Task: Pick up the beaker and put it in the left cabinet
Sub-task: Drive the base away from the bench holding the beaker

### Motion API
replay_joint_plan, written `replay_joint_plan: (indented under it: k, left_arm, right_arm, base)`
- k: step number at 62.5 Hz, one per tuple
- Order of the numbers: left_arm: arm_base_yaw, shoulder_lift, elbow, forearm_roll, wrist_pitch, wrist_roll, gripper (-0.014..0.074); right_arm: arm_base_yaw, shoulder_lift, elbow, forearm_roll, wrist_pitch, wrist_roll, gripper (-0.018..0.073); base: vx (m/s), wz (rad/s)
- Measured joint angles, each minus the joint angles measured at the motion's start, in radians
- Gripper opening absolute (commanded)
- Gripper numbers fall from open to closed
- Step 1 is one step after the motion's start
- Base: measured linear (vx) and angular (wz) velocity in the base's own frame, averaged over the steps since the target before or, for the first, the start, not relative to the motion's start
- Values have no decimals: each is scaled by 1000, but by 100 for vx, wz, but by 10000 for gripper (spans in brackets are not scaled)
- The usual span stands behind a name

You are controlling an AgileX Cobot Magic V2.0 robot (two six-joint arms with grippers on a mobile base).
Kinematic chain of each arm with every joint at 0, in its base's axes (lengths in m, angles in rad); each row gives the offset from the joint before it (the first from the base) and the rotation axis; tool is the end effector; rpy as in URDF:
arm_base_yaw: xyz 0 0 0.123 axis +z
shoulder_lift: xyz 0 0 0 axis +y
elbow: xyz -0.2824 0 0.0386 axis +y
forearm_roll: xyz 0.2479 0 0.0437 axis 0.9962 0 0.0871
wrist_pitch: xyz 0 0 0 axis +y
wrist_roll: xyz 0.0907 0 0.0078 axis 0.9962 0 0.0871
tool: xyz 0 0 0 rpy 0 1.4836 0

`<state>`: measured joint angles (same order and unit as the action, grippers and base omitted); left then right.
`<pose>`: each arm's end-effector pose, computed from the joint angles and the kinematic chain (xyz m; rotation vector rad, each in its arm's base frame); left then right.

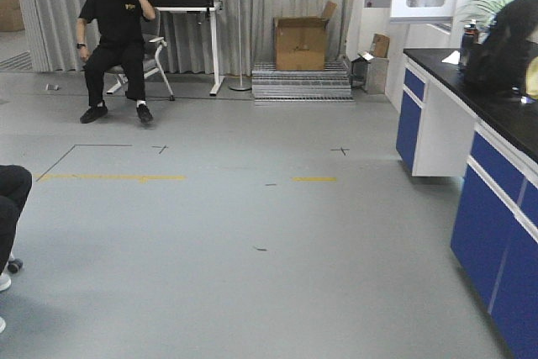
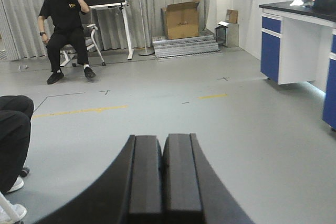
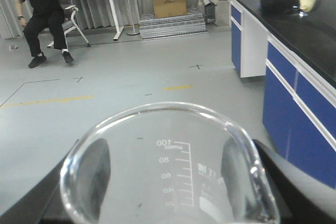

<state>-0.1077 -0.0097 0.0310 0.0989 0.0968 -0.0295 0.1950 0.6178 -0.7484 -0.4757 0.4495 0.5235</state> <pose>0.0568 -0.0053 0.1944 0.1339 1.5957 -0.0225 0.1211 0.0054 0.3769 0.0528 1.7537 0.0311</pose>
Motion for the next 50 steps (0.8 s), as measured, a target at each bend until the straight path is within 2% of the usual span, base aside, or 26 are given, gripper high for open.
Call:
replay_joint_plan:
  k: [50]
  left_arm:
    - [0, 0, 0, 0, 0, 0, -8]
  right_arm:
    - [0, 0, 0, 0, 2, 1, -6]
  base:
    - [64, 11]
